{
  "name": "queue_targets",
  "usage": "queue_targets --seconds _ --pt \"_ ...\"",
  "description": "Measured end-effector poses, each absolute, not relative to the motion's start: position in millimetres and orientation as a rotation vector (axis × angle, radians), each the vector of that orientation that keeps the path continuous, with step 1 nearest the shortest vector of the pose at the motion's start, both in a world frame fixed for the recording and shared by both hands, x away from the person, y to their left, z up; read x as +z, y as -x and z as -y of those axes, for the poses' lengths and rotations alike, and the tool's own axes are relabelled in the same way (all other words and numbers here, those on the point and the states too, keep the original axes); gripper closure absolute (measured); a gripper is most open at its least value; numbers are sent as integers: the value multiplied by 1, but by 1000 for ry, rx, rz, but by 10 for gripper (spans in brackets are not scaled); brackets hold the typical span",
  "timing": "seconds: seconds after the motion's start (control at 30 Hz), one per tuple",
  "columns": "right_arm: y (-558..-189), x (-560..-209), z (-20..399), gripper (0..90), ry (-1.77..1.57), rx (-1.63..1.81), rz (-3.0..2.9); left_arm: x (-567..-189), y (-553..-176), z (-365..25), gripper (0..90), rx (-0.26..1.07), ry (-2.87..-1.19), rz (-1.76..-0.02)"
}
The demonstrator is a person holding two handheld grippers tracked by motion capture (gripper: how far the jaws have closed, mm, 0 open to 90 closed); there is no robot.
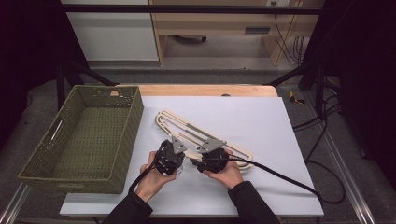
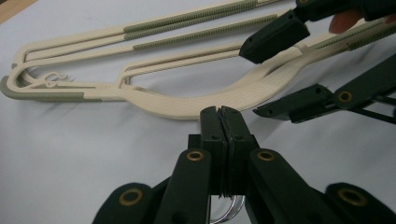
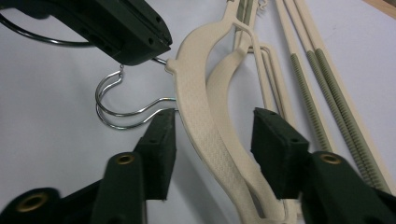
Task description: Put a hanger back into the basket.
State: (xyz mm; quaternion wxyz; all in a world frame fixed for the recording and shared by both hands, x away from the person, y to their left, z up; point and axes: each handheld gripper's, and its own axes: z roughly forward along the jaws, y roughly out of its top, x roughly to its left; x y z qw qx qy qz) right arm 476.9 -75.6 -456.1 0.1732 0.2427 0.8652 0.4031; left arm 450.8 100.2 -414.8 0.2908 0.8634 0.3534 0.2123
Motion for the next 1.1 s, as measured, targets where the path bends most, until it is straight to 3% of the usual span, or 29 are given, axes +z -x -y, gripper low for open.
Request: queue_targets --seconds 0.13,0.67,0.83,1.0,1.03,1.07,1.1 --pt "-478 -459 75 663 -639 1140 -2484 -415 -450 -99 886 569 -2301 -943" --pt "-471 -459 71 731 -472 1055 -2469 -415 -451 -102 875 543 -2285 -938" --pt "-470 -457 73 745 -425 1048 -2461 -402 -450 -114 774 509 -2210 -920" --pt "-469 -450 77 764 -402 1043 -2437 -383 -443 -127 503 551 -2089 -881" --pt "-469 -450 77 764 -402 1043 -2437 -379 -442 -130 503 555 -2052 -876" --pt "-469 -447 79 773 -400 1041 -2423 -375 -441 -133 418 558 -2028 -873" --pt "-469 -447 79 773 -400 1041 -2423 -371 -440 -137 418 558 -2004 -863"
